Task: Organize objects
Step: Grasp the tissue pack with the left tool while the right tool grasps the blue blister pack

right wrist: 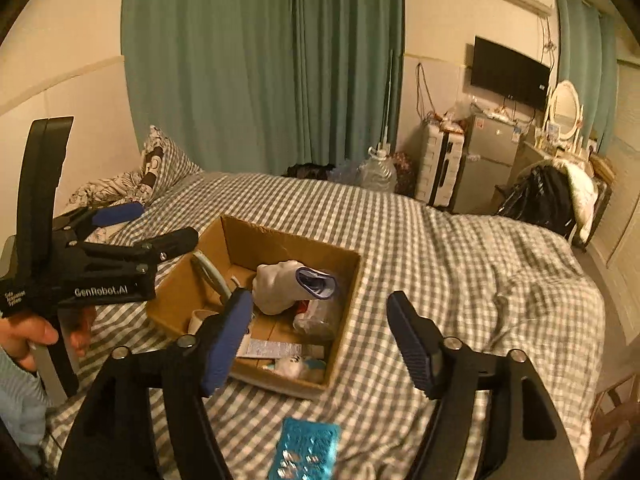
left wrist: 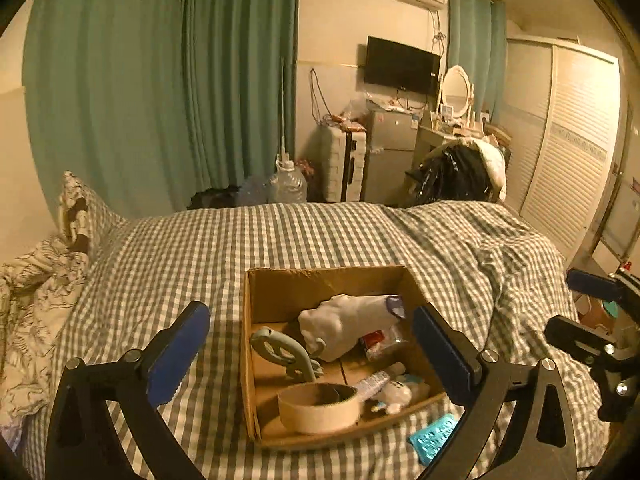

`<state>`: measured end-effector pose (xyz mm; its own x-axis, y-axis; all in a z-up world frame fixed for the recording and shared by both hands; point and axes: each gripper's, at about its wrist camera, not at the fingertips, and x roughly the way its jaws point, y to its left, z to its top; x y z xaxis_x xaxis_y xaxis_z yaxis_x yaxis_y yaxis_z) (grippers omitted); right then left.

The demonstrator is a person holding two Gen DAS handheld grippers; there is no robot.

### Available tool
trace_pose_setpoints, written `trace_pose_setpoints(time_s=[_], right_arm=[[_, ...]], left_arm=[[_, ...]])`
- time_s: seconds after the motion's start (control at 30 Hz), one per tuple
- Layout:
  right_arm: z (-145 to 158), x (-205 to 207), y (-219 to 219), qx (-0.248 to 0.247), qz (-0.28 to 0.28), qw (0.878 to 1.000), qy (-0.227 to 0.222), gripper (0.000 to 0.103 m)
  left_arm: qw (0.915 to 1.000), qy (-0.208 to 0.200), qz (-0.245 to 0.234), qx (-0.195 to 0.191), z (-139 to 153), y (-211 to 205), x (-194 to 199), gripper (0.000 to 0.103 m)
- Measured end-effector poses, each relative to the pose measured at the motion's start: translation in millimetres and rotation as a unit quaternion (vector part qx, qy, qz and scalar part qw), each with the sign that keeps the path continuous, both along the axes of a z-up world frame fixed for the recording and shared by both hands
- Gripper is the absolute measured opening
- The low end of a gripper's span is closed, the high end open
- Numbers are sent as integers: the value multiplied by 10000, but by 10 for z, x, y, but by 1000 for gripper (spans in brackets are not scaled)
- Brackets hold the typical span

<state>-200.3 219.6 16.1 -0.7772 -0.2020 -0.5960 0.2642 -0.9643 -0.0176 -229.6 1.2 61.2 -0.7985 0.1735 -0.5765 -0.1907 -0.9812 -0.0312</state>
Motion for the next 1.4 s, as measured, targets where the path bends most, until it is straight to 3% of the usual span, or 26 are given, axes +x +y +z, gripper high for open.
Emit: trace_pose_setpoints(time_s=[0.2,0.37,0.5,0.73,0.9,1.1,1.17,1.23,1.27,1.4], right_arm=[[250,483,166,122,-60,9995,273,85],[177,761,238,184,-57,9997,157,90],[-74,890,254,375,-180,9991,-55,90],[-748,981,362,354,-512,9957,-689,90],[-1207,1025,449,193,-686,9931,-930,90],[-1528,1016,377,297,-720,9903,-1148,90],[-1556,1022,352,322,-720,9902,-1155,90],[-1562,1016,338,340,-711,9900,-1169,90],[-1569,1011,329,363,-713,9898,-1182,90],[-1596,979,300,426,-709,9887,-1246,90]], left_arm=[[10000,7,44,-66,110,60,391,103],[9994,-188,260,-146,-53,90,663,103],[9981,-489,278,-260,-364,171,828,103],[9932,-805,166,-829,-951,386,1142,103],[9890,-1204,45,-859,-1368,411,1336,103],[9845,-1513,-92,-884,-1720,452,1506,103],[9825,-1648,-265,-826,-1825,490,1548,99],[9790,-1847,-502,-706,-1940,527,1577,67],[9764,-1977,-630,-598,-1987,544,1577,59],[9766,-1965,-715,-502,-1941,553,1599,55]])
